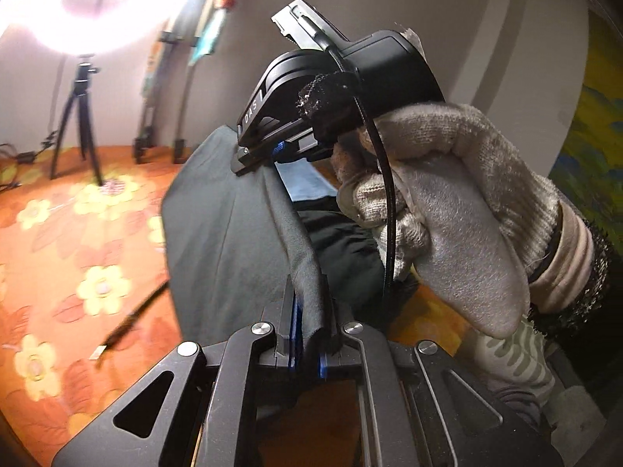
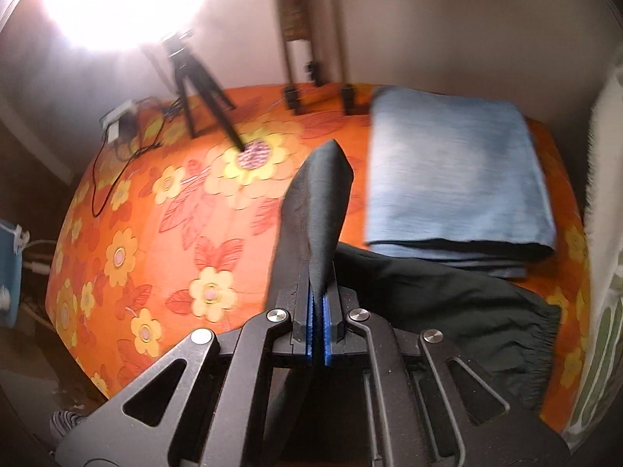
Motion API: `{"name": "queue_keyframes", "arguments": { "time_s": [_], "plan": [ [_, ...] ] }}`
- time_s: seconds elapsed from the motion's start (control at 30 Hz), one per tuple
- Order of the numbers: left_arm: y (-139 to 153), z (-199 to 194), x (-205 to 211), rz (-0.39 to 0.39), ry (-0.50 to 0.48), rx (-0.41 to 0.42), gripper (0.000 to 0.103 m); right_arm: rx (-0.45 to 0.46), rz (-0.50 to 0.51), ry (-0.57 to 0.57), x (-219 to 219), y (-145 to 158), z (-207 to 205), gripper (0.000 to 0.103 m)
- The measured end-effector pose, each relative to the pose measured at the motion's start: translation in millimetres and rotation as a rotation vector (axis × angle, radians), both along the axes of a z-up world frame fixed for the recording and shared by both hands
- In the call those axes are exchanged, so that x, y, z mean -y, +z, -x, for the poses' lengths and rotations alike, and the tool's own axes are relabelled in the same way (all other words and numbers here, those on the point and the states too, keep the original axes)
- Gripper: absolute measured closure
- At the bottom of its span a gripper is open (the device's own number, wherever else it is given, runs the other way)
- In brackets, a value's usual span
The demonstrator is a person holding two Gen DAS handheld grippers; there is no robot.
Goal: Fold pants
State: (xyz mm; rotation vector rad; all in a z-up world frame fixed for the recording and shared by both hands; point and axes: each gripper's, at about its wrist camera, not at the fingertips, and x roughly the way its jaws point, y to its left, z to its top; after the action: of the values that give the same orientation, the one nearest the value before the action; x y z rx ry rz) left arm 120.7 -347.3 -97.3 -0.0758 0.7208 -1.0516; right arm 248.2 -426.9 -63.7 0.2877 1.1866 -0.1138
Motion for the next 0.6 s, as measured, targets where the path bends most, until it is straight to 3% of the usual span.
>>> {"name": "queue_keyframes", "arguments": {
  "time_s": [0.6],
  "plan": [
    [-27, 14, 142, -0.026, -0.187, -0.004, 0.097, 0.007, -0.015, -0.186, 153, -16, 83, 0.100]
  ]
}}
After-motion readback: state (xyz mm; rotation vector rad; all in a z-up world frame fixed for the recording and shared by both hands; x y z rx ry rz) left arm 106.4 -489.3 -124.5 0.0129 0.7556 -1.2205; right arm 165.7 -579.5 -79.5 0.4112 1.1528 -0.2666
